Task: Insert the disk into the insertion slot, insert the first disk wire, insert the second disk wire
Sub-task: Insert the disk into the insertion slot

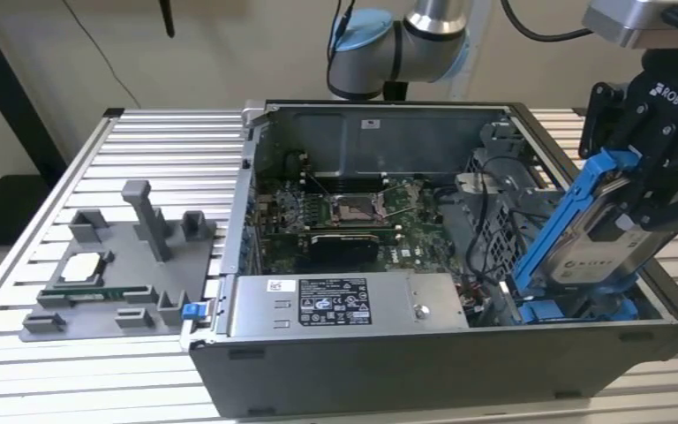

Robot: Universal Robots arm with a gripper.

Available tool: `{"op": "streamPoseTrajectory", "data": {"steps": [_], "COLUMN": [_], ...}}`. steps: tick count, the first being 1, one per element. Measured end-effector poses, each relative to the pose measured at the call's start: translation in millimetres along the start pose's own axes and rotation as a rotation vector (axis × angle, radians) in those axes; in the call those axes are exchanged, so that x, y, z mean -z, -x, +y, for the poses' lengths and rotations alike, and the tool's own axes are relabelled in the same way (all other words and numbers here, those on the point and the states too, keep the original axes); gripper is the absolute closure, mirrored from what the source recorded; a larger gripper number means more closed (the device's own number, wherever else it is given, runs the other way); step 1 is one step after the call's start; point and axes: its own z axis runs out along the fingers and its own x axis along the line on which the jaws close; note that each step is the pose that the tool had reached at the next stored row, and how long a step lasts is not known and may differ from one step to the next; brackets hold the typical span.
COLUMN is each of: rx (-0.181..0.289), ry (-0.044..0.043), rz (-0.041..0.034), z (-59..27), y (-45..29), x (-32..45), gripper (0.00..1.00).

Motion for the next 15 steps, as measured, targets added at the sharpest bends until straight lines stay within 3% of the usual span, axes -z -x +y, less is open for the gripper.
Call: {"op": "streamPoseTrajectory", "data": {"steps": [15], "rx": [0.0], "ry": [0.0], "rz": [-0.0011], "z": [-1.7], "y": [0.3], "x": [-15.0], "gripper": [1.0]}}
